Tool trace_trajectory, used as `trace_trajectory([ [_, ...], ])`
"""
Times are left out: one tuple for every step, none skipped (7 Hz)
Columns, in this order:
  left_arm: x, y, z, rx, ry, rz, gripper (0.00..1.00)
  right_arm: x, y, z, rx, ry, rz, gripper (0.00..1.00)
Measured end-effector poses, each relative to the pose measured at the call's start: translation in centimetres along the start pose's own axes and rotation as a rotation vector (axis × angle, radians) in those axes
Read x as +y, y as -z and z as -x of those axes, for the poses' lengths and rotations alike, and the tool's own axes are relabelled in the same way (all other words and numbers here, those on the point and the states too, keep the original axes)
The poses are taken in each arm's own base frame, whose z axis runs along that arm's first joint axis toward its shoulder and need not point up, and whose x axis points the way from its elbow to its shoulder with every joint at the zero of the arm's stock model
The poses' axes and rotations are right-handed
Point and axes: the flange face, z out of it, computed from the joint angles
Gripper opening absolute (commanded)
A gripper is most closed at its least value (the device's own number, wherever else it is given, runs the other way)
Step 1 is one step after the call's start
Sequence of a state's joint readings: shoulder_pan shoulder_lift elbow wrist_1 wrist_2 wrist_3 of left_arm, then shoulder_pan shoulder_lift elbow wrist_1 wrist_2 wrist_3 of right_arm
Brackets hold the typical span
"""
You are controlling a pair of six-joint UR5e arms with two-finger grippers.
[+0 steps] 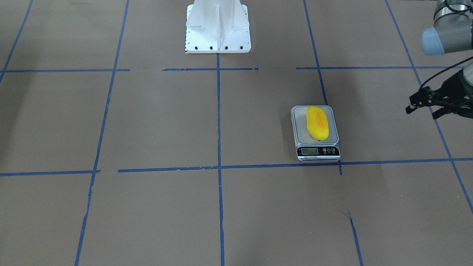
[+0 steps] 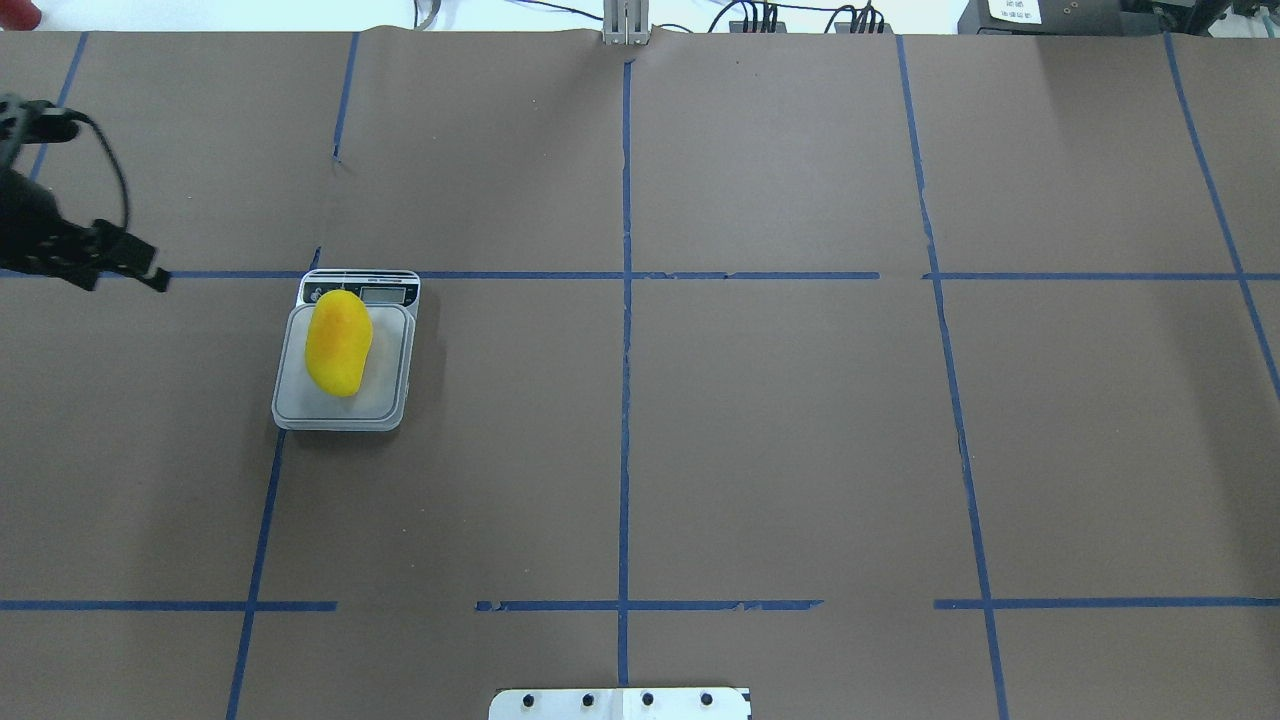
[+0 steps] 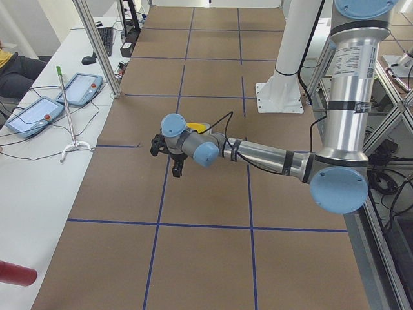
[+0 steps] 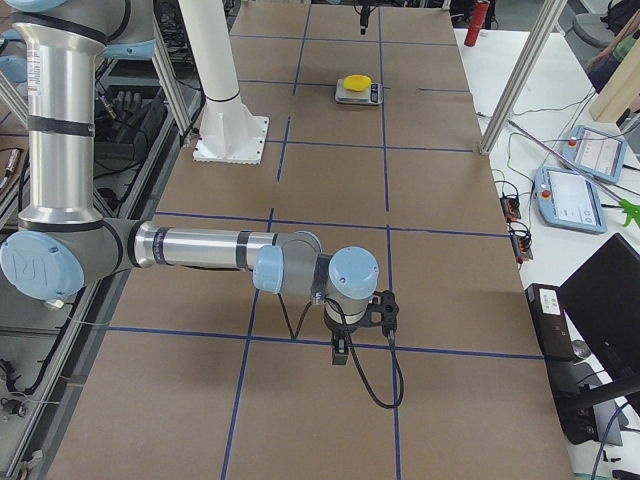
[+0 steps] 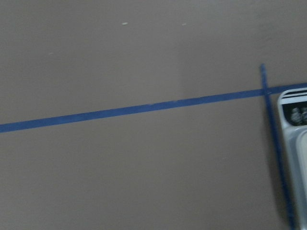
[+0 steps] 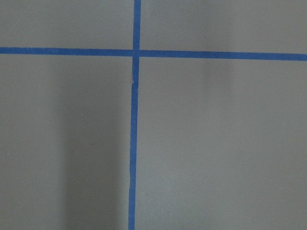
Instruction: Weigh mango
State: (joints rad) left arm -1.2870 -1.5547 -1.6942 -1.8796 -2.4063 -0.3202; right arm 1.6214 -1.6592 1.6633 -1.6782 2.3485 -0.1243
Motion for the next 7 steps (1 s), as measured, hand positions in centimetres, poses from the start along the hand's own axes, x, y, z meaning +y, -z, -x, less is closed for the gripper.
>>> trace_trajectory([
  [1.8,2.4,5.1,-0.041,0.001,0.008,1.00,0.0,0.0,0.0,0.000,0.000,0.000,1.00],
  [3.2,5.1,9.1,-0.073,0.024,0.020,1.00,0.0,0.0,0.0,0.000,0.000,0.000,1.00],
  [4.3,7.6,12.1,-0.118,0.059,0.013,1.00,0.0,0.0,0.0,0.000,0.000,0.000,1.00],
  [5.1,9.2,14.2,-0.181,0.089,0.007,1.00,0.0,0.0,0.0,0.000,-0.001,0.001,1.00],
  [5.5,9.8,15.3,-0.220,0.102,0.007,1.00,0.0,0.0,0.0,0.000,-0.001,0.001,1.00],
  [5.9,9.9,15.9,-0.234,0.107,0.012,1.00,0.0,0.0,0.0,0.000,-0.001,0.001,1.00],
  [6.4,9.7,16.2,-0.234,0.119,0.024,1.00,0.0,0.0,0.0,0.000,-0.001,0.001,1.00],
])
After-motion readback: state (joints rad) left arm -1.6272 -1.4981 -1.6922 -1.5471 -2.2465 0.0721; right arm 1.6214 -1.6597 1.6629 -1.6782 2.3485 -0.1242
